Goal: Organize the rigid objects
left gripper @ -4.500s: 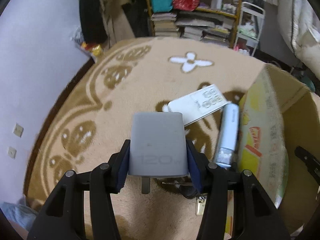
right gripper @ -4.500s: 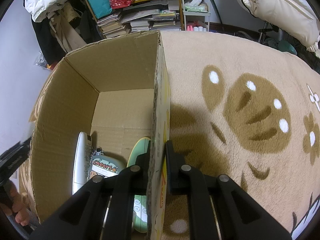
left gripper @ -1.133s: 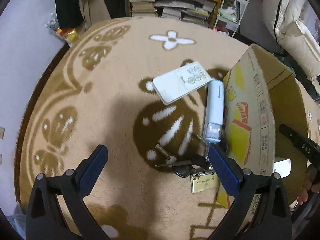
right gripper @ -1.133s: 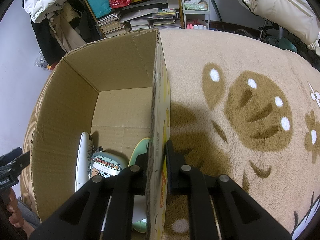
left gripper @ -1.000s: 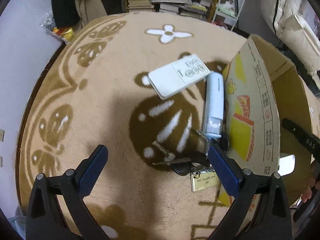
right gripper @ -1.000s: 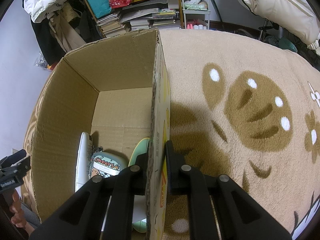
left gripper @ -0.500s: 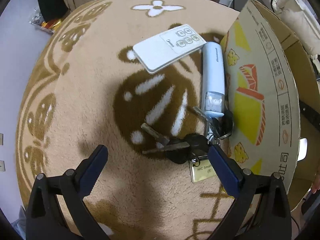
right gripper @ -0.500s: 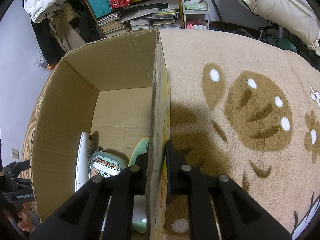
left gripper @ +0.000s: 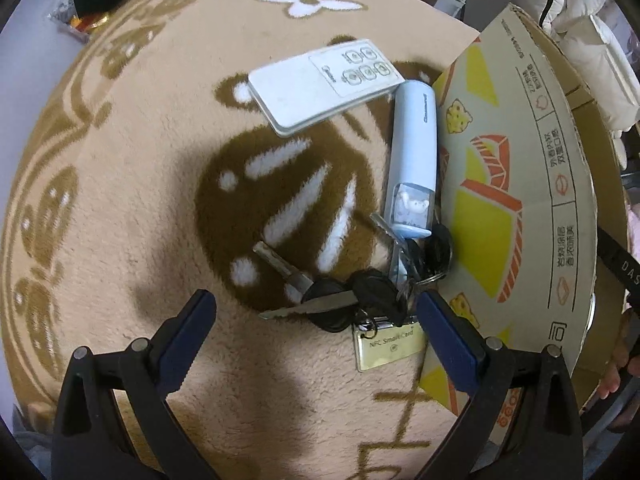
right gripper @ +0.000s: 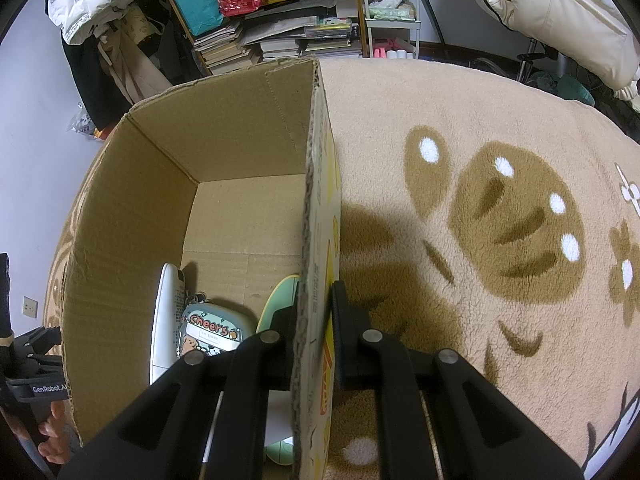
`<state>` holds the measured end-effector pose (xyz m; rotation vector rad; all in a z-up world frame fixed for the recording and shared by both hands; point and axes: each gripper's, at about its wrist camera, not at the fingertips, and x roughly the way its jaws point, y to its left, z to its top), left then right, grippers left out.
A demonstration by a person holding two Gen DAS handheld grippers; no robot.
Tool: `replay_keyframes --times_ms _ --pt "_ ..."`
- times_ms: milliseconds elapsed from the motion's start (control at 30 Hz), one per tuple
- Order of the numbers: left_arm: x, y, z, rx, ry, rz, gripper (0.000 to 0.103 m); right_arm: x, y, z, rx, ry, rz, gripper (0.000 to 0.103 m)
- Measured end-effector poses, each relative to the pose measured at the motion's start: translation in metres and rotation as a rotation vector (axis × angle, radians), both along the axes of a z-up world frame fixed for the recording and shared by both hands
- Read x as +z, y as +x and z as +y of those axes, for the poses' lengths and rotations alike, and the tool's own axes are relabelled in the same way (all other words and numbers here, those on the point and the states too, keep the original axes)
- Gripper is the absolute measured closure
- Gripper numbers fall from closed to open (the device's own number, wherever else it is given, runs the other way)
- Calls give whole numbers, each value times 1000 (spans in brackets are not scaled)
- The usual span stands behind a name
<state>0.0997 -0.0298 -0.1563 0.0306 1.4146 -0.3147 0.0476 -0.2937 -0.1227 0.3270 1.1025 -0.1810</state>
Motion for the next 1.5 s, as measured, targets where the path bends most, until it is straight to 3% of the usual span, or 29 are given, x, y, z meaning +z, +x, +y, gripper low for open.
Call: replay_keyframes --times_ms 167,467,700,833,967,1300,1433,1500 --pt "-13 3 7 26 -13 37 3 0 0 0 1 -1 0 92" --pt "-18 4 8 32 53 15 3 0 0 0 0 0 0 92" --pt "-16 1 -11 4 210 -79 1 -1 0 1 -1 3 -1 92" --pt "-16 2 -18 -1 234 -97 1 -1 0 2 0 1 0 92" --pt "-14 -5 -35 -67 320 -182 1 -1 0 1 -1 1 0 92" --pt "-14 -1 -37 -40 337 -208 0 -1 0 2 -1 3 0 92" --pt "-13 -3 -40 -87 285 -219 26 -1 0 2 -2 4 0 92" --pt "-14 -3 -44 -96 271 -213 32 -1 0 2 -2 4 0 92"
